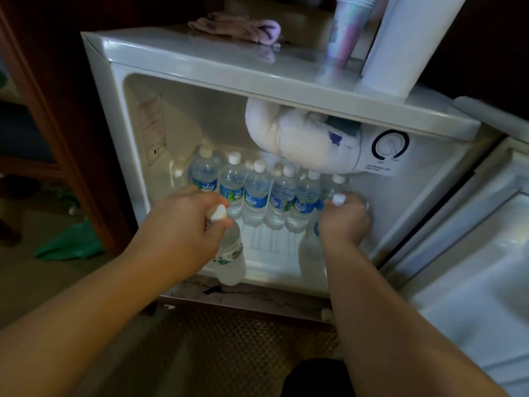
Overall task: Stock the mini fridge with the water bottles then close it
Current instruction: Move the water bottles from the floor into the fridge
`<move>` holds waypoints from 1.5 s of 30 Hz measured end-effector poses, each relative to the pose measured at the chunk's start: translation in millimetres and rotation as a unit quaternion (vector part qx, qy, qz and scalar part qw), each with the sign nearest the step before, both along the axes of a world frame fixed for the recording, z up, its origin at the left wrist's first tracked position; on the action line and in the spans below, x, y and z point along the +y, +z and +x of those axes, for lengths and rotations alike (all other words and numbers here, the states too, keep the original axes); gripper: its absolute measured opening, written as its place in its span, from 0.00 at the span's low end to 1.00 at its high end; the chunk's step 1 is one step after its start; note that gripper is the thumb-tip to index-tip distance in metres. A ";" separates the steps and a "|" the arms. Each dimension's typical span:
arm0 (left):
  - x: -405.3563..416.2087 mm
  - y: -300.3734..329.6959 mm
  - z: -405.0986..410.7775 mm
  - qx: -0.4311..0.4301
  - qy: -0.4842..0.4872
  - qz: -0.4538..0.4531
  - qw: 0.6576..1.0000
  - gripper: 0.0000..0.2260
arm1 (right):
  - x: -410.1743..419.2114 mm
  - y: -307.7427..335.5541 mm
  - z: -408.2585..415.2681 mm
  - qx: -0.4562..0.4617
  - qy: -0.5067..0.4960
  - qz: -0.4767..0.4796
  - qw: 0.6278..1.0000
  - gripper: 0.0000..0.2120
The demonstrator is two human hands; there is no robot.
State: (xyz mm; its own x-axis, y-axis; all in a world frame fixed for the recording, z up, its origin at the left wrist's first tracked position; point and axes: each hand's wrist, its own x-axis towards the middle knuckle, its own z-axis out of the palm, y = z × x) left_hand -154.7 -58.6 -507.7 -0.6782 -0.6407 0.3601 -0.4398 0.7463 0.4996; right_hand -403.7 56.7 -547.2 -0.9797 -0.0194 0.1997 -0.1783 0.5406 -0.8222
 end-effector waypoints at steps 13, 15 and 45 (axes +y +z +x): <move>11.0 -6.8 -8.0 -0.012 -0.027 0.000 1.000 0.15 | -13.3 1.0 -13.8 0.020 -0.008 -0.002 1.000 0.12; 11.7 -5.7 -12.6 -0.008 -0.031 -0.002 0.999 0.16 | -15.9 1.6 -15.2 0.029 -0.007 0.006 1.000 0.17; 15.3 -23.4 -179.0 0.007 -0.117 -0.034 0.993 0.15 | 33.1 -146.8 74.7 -0.038 0.298 0.378 0.876 0.28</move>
